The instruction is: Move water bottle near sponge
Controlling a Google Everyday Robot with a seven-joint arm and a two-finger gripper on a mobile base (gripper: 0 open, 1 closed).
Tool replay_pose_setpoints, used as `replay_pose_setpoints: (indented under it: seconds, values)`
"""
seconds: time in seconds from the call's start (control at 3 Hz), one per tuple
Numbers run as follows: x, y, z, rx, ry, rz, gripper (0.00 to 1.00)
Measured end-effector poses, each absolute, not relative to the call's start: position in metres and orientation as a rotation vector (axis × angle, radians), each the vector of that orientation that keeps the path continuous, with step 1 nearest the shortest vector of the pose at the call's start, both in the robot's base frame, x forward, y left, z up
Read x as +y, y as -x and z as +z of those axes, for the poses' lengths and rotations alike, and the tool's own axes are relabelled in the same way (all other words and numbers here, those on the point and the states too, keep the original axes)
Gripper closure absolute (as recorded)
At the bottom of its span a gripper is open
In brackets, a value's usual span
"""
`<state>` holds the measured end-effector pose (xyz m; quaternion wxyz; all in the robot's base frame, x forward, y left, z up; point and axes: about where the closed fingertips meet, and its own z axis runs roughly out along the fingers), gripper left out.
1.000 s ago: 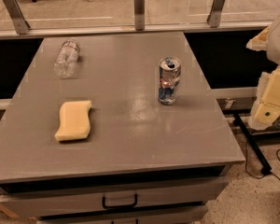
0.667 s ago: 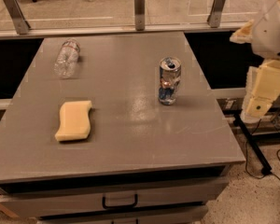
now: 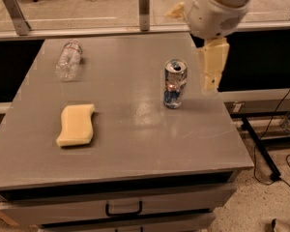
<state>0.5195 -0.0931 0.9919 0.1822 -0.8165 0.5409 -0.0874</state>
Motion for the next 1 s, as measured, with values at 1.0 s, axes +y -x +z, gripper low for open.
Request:
replay_pose_setpoints:
  seconds: [1.0]
  values:
    - [-0.014, -0.563, 1.007, 1.011, 2.42, -0.234, 0.0]
